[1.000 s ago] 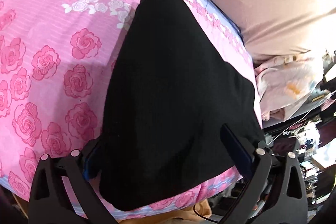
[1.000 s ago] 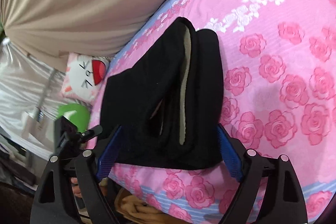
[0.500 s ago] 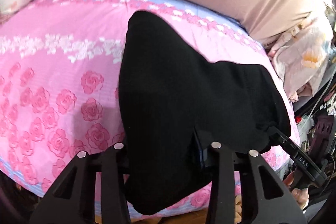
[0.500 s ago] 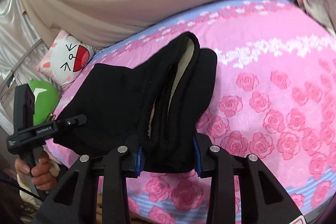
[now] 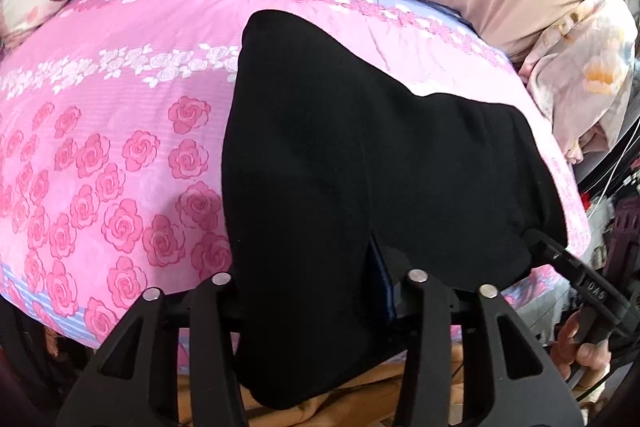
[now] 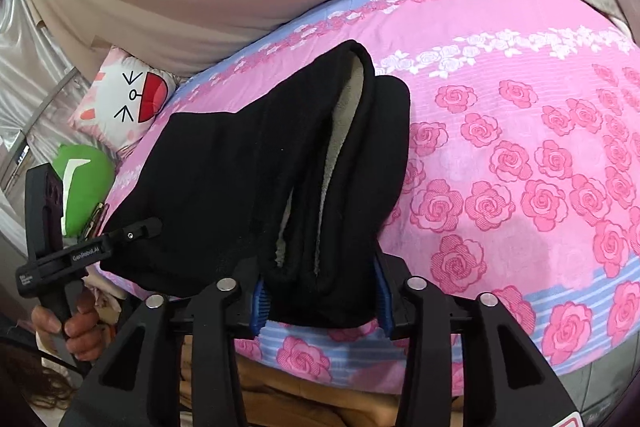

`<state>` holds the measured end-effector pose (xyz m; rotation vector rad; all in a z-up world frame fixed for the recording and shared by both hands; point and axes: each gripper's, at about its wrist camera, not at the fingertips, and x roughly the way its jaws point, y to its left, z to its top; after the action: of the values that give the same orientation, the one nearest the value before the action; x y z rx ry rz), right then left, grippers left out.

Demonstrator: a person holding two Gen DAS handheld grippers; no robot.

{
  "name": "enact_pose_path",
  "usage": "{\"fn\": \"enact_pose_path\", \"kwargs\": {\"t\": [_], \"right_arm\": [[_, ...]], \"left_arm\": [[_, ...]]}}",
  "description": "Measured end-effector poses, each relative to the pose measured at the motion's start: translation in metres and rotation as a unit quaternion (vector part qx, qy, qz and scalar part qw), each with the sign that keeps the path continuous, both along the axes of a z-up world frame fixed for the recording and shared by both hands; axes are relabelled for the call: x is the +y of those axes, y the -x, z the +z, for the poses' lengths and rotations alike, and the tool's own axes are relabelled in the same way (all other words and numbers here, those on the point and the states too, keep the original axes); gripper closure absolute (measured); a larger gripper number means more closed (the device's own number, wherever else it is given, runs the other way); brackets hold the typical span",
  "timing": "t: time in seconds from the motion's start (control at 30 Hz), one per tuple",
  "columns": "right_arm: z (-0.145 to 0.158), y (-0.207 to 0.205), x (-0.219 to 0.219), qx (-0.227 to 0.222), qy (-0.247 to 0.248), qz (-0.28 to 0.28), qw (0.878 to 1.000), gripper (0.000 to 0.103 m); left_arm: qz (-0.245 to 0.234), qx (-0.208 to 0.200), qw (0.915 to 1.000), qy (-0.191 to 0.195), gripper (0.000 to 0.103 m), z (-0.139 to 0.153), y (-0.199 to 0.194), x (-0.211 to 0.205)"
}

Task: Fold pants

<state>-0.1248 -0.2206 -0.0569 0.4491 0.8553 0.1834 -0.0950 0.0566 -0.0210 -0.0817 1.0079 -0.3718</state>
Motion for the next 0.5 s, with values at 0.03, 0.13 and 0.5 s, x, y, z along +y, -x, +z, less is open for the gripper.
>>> {"fn": "enact_pose_path", "kwargs": {"t": [0.03, 0.13, 0.5], "right_arm": [[-0.002, -0.001, -0.002, 0.001, -0.006, 0.001, 1.0, 0.055], [-0.007, -0.004, -0.005, 0.006, -0.023, 0.0, 1.0, 0.052], [-0.004, -0.001, -0.001, -0.008, -0.014, 0.001, 1.0, 0.065]], "left_arm": [[0.001, 0.002, 1.0, -0.001, 0.054, -0.002, -0.001, -0.001], [0.005, 0.005, 1.0, -0.002, 0.048, -0.005, -0.004, -0.001], [-0.001, -0.017, 0.9998, -0.003, 0.061, 0.005, 0.003, -0.003]]}}
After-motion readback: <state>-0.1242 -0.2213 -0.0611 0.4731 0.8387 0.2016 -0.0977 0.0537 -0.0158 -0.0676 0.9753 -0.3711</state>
